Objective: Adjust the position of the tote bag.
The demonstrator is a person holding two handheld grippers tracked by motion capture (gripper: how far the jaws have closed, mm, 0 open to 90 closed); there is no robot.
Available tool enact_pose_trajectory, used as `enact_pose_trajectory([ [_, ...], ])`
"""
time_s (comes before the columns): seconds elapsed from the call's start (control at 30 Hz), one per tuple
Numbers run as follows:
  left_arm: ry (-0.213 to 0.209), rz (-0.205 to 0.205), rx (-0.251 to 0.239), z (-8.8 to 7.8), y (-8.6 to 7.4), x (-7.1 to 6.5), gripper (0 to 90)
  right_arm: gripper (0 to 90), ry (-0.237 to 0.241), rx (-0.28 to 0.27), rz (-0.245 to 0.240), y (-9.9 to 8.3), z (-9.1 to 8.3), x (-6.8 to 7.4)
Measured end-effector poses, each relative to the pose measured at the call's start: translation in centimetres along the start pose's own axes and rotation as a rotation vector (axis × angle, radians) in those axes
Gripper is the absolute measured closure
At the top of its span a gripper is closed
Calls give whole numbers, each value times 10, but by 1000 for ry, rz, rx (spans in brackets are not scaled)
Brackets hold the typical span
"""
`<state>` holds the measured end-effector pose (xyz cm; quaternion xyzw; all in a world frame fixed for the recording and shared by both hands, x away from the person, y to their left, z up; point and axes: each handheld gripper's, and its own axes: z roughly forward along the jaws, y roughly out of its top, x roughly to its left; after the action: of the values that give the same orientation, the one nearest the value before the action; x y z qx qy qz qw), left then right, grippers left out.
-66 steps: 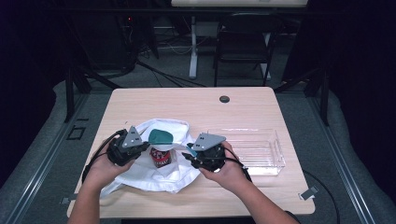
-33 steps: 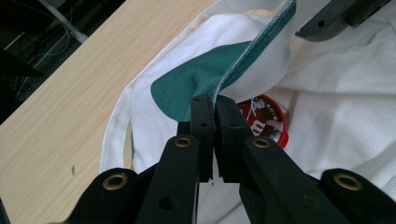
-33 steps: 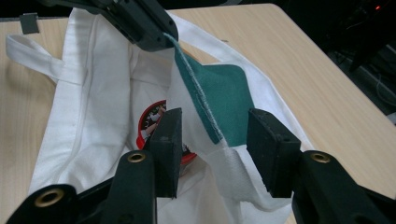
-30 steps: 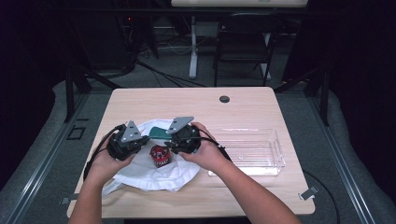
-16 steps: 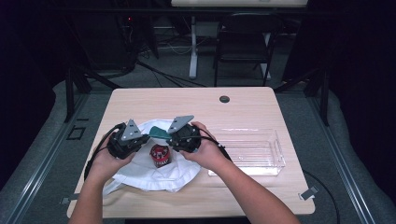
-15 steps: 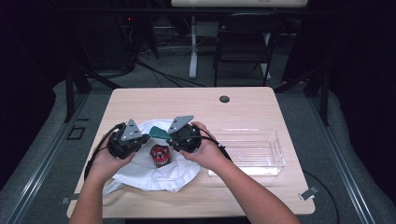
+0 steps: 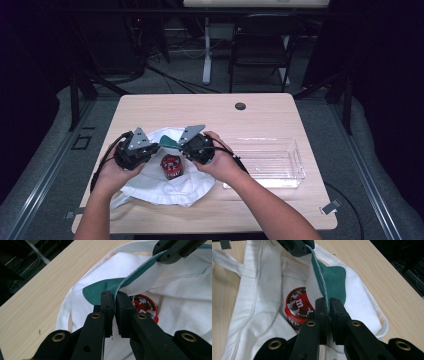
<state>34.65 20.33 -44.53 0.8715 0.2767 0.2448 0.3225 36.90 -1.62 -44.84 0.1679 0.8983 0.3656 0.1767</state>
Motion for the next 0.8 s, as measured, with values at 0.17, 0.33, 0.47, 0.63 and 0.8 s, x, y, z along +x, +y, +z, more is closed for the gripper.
enact_pose_trajectory([
  [0.17,11,-5,-1,-1,-1,0,808,858,-13,5,-3,1,0,1],
  [0.33,17,-15,-2,-2,-3,1,717,857,-29,-4,-3,4,-1,3],
  [0.47,12,-33,-15,-4,-5,1,670,857,-42,-2,-1,5,-1,3],
  [0.63,17,-49,-31,-7,-7,1,612,858,-47,-4,9,6,-1,3],
  [0.8,28,-66,-47,-13,-11,4,570,859,-50,-2,22,7,-1,2],
])
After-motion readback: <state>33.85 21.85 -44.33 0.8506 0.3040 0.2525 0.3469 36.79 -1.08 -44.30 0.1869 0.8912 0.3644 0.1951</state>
